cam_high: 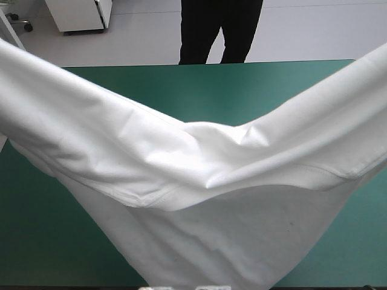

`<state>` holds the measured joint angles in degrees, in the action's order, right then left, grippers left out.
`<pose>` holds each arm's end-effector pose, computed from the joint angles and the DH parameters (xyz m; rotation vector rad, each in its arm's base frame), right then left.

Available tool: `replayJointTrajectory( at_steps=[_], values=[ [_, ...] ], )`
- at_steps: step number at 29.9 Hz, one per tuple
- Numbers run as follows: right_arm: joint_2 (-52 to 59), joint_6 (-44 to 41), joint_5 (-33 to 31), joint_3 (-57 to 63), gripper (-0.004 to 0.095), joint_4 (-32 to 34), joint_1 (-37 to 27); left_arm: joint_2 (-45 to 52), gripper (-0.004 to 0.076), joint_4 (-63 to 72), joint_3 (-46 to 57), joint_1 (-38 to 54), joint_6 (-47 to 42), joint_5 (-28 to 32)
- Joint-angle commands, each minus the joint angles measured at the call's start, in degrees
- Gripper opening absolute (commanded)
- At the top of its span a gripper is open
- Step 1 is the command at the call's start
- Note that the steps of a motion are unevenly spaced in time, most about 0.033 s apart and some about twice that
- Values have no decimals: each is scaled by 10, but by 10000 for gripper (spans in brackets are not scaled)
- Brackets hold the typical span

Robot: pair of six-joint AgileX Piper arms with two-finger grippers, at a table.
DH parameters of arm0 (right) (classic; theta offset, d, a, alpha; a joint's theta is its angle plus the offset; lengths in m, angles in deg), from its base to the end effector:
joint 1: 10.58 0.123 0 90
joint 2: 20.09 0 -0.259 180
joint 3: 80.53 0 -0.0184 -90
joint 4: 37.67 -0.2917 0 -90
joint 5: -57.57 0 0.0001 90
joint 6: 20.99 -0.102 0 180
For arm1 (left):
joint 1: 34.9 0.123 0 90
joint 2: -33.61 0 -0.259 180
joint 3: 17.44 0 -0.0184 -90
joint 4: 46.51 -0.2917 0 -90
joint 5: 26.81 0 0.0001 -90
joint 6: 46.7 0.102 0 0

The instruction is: Fold the cloth

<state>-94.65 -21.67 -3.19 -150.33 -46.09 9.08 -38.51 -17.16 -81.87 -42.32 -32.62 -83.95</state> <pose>0.0228 0.0220 0.7071 -0.2624 1.1237 0.4522 0.0171 -0.0446 0.7058 0.4263 1.0395 -0.3869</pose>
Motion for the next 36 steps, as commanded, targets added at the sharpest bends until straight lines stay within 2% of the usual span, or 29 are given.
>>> replayJointTrajectory(
  at_steps=[1,6,11,15,18,22,27,31,36],
  values=[
    [-4,7,33,37,-17,7,-2,-2,-9,9,31,-4,1,21],
    [-5,2,30,137,-17,39,-2,-2,-9,9,137,-4,-12,15],
    [-29,-19,40,225,-17,101,-2,-24,-9,25,246,-4,-7,48],
    [-80,-28,53,259,-17,157,-2,-83,-9,32,281,-4,5,72],
    [-129,-28,59,262,-17,175,-2,-143,-9,32,282,-4,5,72],
    [-196,-28,74,262,-17,181,-2,-224,-9,27,282,-4,22,87],
    [-268,-29,107,262,-18,181,-2,-314,-9,23,282,-4,38,144],
    [-320,-30,115,262,-17,174,-11,-376,-9,25,282,-5,41,146],
    [-392,-27,110,262,-17,126,-36,-432,-9,30,282,-5,57,144]
  ],
)
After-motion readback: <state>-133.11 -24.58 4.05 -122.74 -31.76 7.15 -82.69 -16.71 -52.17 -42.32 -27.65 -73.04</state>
